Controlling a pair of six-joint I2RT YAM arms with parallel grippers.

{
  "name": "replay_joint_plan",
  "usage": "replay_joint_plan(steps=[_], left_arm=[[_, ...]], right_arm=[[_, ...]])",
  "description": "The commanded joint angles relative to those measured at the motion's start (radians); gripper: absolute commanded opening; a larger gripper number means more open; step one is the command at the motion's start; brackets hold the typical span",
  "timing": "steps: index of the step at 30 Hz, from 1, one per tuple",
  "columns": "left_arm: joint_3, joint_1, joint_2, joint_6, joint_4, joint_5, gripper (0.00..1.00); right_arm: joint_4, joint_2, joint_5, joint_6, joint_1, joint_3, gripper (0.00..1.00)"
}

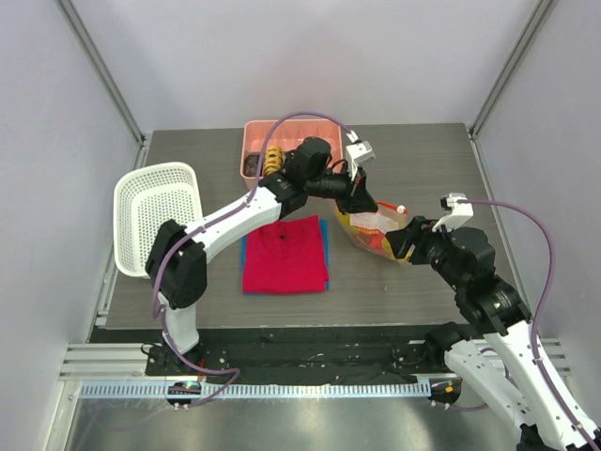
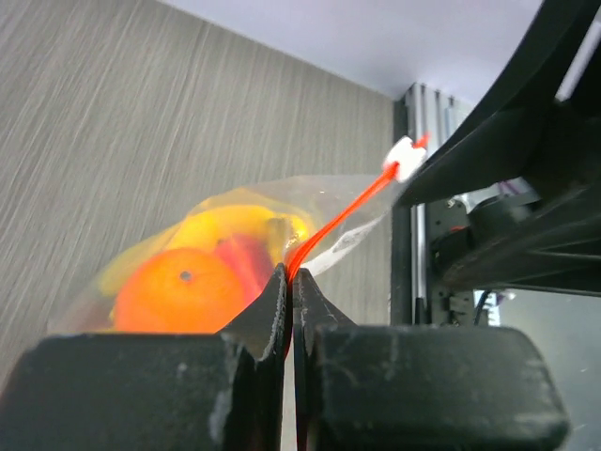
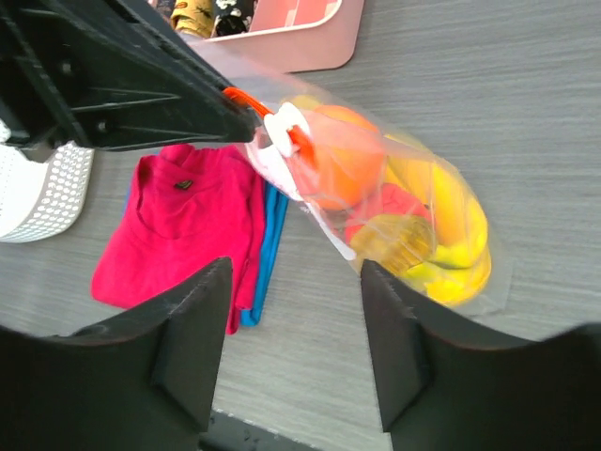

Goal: Open the zip-top bag and remove the fake food

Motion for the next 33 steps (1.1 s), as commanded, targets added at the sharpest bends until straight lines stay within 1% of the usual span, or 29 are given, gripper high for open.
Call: replay_joint_plan(steps=[1, 5, 6, 8, 10, 15, 16, 17, 20, 21, 23, 24, 25, 26, 27, 29, 30, 32, 33], left_arm=[[-0.003, 0.008, -0.022, -0.085, 0.180, 0.110, 0.00], [-0.035, 0.008, -0.039, -0.087, 0.195, 0.139, 0.00], [-0.040, 0.010, -0.045, -0.082, 0.198, 0.147, 0.00], [-0.050, 0.010, -0.050, -0.079, 0.194, 0.149, 0.00], [-0.059, 0.010, -0.059, -0.074, 0.195, 0.153, 0.00], [-0.075, 0.016, -0.062, -0.084, 0.220, 0.175, 0.00], [-0.073, 0.019, -0.062, -0.085, 0.220, 0.178, 0.00], [-0.072, 0.019, -0.059, -0.087, 0.220, 0.179, 0.00], [-0.066, 0.022, -0.053, -0.099, 0.234, 0.184, 0.00], [-0.063, 0.022, -0.050, -0.099, 0.232, 0.185, 0.00], [-0.058, 0.022, -0.047, -0.097, 0.221, 0.196, 0.00], [-0.060, 0.022, -0.047, -0.096, 0.217, 0.196, 0.00], [-0.063, 0.024, -0.047, -0.094, 0.215, 0.196, 0.00], [-0.064, 0.024, -0.049, -0.093, 0.211, 0.199, 0.00], [-0.060, 0.025, -0.044, -0.094, 0.206, 0.204, 0.01], [-0.018, 0.024, -0.032, -0.093, 0.180, 0.245, 0.08], [0.000, 0.024, -0.018, -0.100, 0.174, 0.259, 0.22], [0.046, 0.024, -0.004, -0.123, 0.195, 0.290, 0.39], [0.057, 0.021, 0.000, -0.130, 0.206, 0.291, 0.60]], right_arm=[[0.134, 0.004, 0.047, -0.032, 0.000, -0.023, 0.56], [0.156, 0.006, 0.091, -0.073, -0.002, -0.026, 0.53], [0.147, 0.025, 0.135, -0.087, -0.002, -0.009, 0.53], [0.098, 0.039, 0.221, -0.101, 0.000, 0.009, 0.57], [0.099, 0.046, 0.268, -0.107, 0.000, 0.020, 0.60], [0.131, 0.107, 0.251, -0.144, -0.005, -0.009, 0.57], [0.163, 0.112, 0.222, -0.155, -0.011, -0.015, 0.57], [0.183, 0.113, 0.149, -0.159, -0.021, -0.023, 0.56], [0.219, 0.124, 0.038, -0.172, -0.031, -0.034, 0.47], [0.220, 0.119, 0.030, -0.181, -0.032, -0.038, 0.41], [0.235, 0.098, 0.019, -0.192, -0.032, -0.048, 0.35], [0.239, 0.080, 0.025, -0.198, -0.032, -0.051, 0.18], [0.237, 0.078, 0.030, -0.205, -0.032, -0.046, 0.08], [0.228, 0.079, 0.030, -0.210, -0.032, -0.040, 0.01], [0.217, 0.087, 0.016, -0.213, -0.034, -0.026, 0.01], [0.205, 0.090, -0.002, -0.219, -0.037, -0.018, 0.01], [0.203, 0.092, -0.014, -0.222, -0.037, -0.014, 0.01], [0.200, 0.102, -0.062, -0.238, -0.037, -0.005, 0.01], [0.193, 0.108, -0.076, -0.247, -0.038, 0.007, 0.01]])
